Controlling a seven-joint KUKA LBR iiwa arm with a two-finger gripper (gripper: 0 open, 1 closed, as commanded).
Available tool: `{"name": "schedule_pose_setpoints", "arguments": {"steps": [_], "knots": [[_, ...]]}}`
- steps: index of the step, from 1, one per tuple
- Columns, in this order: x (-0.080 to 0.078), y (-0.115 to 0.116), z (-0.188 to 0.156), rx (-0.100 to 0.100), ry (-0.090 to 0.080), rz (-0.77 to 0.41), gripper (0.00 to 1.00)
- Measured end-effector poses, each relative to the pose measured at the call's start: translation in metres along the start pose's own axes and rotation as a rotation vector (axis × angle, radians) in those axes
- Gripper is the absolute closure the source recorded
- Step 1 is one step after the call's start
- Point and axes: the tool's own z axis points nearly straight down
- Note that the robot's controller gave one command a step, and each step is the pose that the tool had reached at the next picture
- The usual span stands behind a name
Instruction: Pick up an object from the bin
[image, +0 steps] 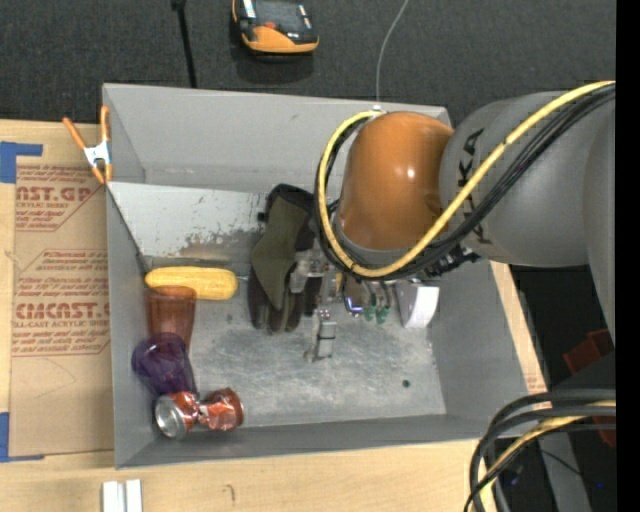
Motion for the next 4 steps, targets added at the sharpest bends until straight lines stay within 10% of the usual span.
{"name": "schedule_pose_setpoints", "arguments": {"steps": [4], "knots": [[-0.005, -0.020, 0.091, -0.001, -0.009, -0.021, 0.00]]}}
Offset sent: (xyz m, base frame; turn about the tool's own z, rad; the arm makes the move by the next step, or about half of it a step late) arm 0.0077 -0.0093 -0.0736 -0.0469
